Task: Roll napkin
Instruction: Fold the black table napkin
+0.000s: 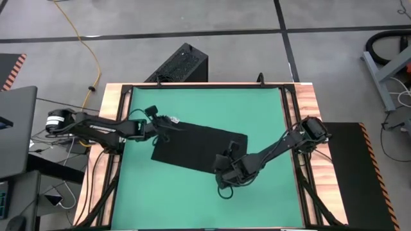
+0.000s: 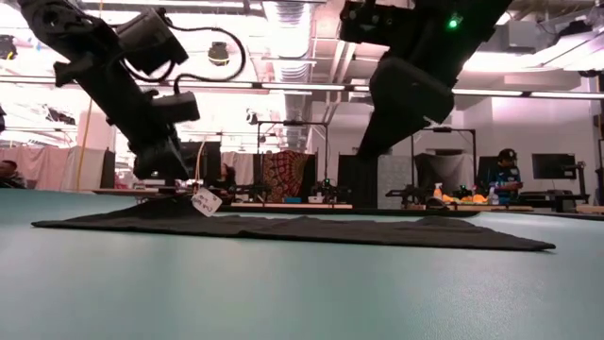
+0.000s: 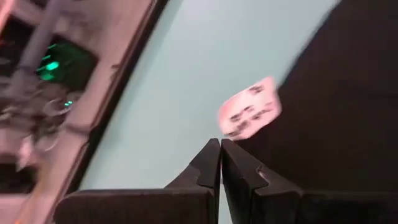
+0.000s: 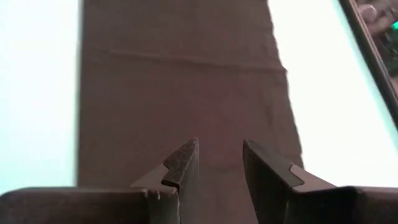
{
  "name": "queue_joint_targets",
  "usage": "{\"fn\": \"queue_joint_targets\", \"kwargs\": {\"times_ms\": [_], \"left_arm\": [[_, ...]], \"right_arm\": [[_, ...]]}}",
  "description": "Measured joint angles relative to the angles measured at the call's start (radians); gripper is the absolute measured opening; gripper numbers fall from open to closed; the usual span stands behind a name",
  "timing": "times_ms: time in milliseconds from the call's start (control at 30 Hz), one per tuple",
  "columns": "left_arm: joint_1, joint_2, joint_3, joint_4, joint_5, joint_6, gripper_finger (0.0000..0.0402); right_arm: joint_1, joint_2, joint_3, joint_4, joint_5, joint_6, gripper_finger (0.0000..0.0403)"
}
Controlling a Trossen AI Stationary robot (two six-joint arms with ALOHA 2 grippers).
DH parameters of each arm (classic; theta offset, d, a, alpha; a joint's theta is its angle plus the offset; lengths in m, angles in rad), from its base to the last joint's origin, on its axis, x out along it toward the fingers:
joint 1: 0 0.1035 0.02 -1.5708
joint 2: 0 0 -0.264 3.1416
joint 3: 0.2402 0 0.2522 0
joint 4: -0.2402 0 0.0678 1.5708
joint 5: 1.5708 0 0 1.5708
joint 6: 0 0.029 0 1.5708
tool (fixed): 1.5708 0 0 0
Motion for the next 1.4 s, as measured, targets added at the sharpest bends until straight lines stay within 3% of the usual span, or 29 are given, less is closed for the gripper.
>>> {"fn": "queue_joint_targets", "kwargs": {"times_ms": [233,367,467,567,667,767,933,1167,1400], "left_arm": [[0.000,-0.156,0.000,-0.009,0.217,0.039,0.0055],[0.000,-0.251,0.000,-0.031,0.514,0.019,0.0087],[-0.004,-0.297,0.000,-0.031,0.735,-0.080,0.0099],[-0.044,-0.310,0.000,-0.034,0.859,-0.164,0.0099],[-0.130,-0.301,0.000,-0.048,0.839,-0.195,0.0093],[-0.228,-0.277,0.000,-0.044,0.714,-0.197,0.0085],[-0.370,-0.194,0.000,0.028,0.507,-0.208,0.0076],[-0.469,-0.040,0.000,0.254,0.461,-0.221,0.0075],[-0.488,0.110,0.000,0.381,0.394,-0.211,0.0075]], "right_arm": [[-0.006,0.000,0.000,0.142,-0.043,-0.181,0.0148],[-0.027,0.000,0.000,0.211,-0.131,-0.320,0.0148],[-0.051,0.000,0.000,0.266,-0.223,-0.422,0.0148],[-0.080,0.000,0.000,0.304,-0.290,-0.474,0.0148],[-0.106,0.000,0.000,0.328,-0.377,-0.479,0.0148],[-0.113,0.000,0.000,0.341,-0.453,-0.434,0.0148],[-0.068,0.001,0.000,0.321,-0.424,-0.401,0.0141],[-0.044,0.025,0.000,0.410,-0.402,-0.428,0.0125],[-0.048,0.103,0.001,0.404,-0.364,-0.416,0.0121]]}}
